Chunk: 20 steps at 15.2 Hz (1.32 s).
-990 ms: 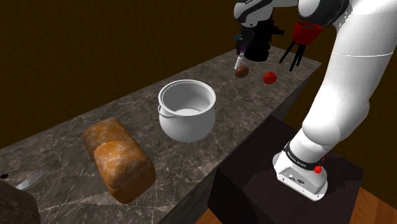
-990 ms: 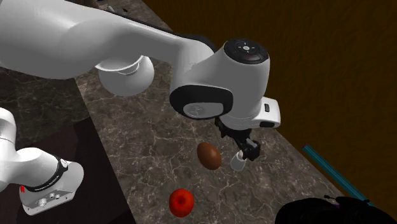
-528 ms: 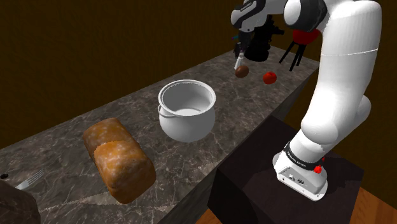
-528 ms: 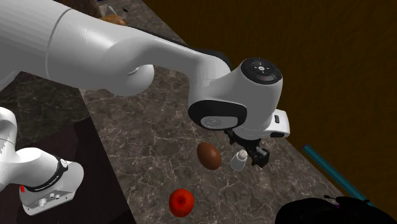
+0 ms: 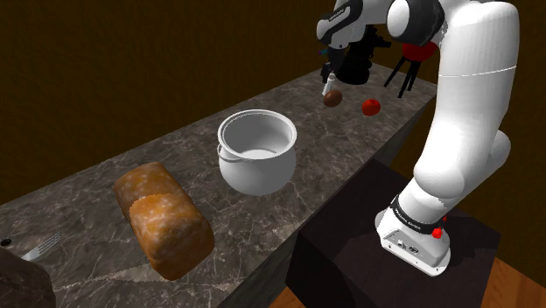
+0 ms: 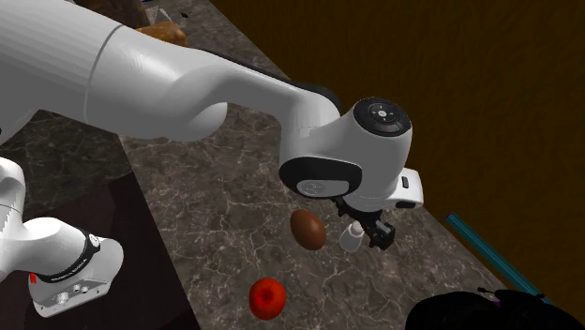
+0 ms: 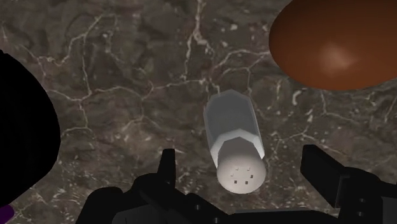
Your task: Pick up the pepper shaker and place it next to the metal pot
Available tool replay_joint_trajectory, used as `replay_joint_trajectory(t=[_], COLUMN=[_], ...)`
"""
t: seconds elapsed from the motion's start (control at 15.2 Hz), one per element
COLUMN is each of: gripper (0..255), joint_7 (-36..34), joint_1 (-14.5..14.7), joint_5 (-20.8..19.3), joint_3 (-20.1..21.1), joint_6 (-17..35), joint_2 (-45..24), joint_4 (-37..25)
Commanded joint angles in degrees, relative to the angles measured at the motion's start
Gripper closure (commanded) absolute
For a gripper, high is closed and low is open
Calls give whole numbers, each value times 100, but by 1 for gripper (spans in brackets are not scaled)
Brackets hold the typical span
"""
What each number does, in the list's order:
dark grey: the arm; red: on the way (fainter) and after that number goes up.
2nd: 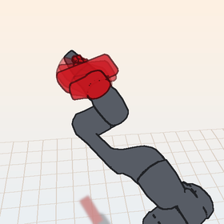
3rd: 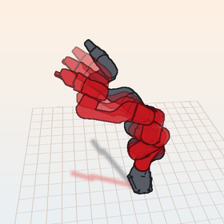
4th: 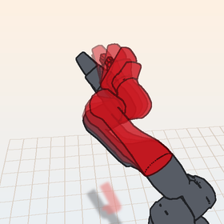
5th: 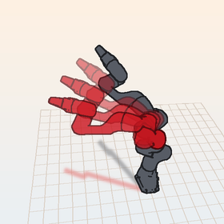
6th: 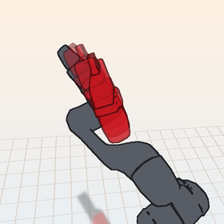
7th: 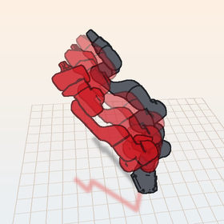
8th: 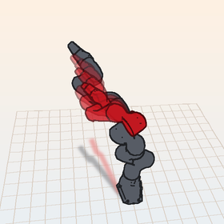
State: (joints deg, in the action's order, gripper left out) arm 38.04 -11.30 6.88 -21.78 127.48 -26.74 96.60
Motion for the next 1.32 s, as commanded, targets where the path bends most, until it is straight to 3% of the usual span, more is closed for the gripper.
replay_joint_trajectory(t=[0.0, 0.07, 0.13, 0.73, 1.25], gripper=[0, 0, 255, 255, 255], joint_7=[1, 1, 1, 1, -40], joint_1=[-1, -1, -1, -1, 31], joint_5=[1, 1, 1, 1, -103], joint_3=[0, 0, 0, 0, -59], joint_6=[2, 1, 1, 2, -508], joint_2=[-2, -1, -1, -2, 240], joint_4=[0, 0, 0, 0, -282])
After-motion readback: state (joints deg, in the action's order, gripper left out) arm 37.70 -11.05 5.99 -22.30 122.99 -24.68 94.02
